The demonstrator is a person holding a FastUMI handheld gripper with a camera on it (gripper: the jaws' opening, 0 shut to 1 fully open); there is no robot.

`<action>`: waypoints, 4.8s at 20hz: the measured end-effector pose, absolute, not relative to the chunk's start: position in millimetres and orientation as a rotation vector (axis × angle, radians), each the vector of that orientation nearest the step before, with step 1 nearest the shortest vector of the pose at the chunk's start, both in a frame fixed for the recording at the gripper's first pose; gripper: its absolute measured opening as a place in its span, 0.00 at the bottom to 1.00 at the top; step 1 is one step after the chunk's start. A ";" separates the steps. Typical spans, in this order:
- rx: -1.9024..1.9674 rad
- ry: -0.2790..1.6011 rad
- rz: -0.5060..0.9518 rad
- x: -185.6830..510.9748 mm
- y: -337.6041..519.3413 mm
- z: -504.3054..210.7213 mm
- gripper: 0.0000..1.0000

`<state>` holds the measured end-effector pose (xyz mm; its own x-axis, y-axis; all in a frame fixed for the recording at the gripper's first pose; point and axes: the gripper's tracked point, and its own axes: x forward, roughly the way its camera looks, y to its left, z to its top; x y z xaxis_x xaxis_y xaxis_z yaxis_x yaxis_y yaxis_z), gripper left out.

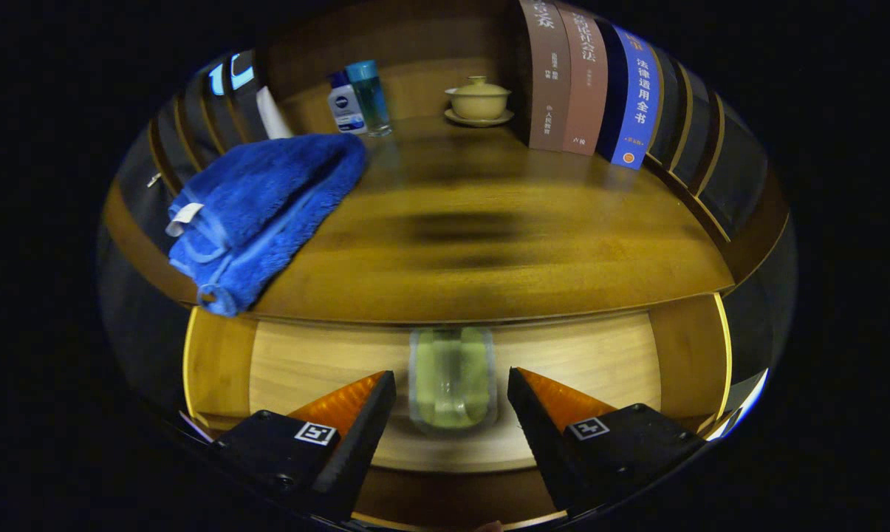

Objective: Pull open the drawer, take out the items inside it, and place them on the countertop above the cabinet.

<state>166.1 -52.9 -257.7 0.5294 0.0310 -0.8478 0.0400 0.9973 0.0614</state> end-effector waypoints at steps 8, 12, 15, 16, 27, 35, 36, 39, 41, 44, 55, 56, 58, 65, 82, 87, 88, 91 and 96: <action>0.096 1.079 -0.003 155.7 -46.5 -279.3 0.22; 0.151 1.090 0.026 141.2 -37.7 -258.2 0.22; 0.186 1.099 0.056 125.9 -33.1 -225.9 0.22; 0.184 1.100 0.068 120.7 -32.9 -214.8 0.22; 0.201 1.039 0.071 164.1 -32.8 -127.7 0.22; 0.230 0.991 0.122 153.6 -23.9 -121.7 0.22; 0.225 0.958 0.114 159.1 -27.7 -114.4 0.22; 0.227 0.873 0.079 186.4 -33.7 -100.3 0.22; 0.222 0.830 0.046 213.6 -39.5 -103.6 0.22; 0.199 0.766 0.010 251.3 -46.4 -118.5 0.22; 0.101 0.656 -0.016 279.9 -45.2 -154.7 0.56; 0.112 0.648 -0.013 279.9 -42.8 -153.9 0.67; 0.124 0.648 -0.008 277.9 -39.1 -152.1 0.90; 0.228 0.525 0.022 235.5 -35.3 -108.8 1.00; 0.072 0.066 0.005 3.2 -28.7 -93.0 0.99; 0.068 0.111 -0.003 -19.8 -15.0 -170.7 1.00; 0.068 0.125 -0.006 -17.7 -14.5 -184.2 1.00; 0.050 0.152 -0.020 -8.8 -18.0 -216.5 1.00; -0.018 0.160 -0.006 8.0 -16.7 -238.0 1.00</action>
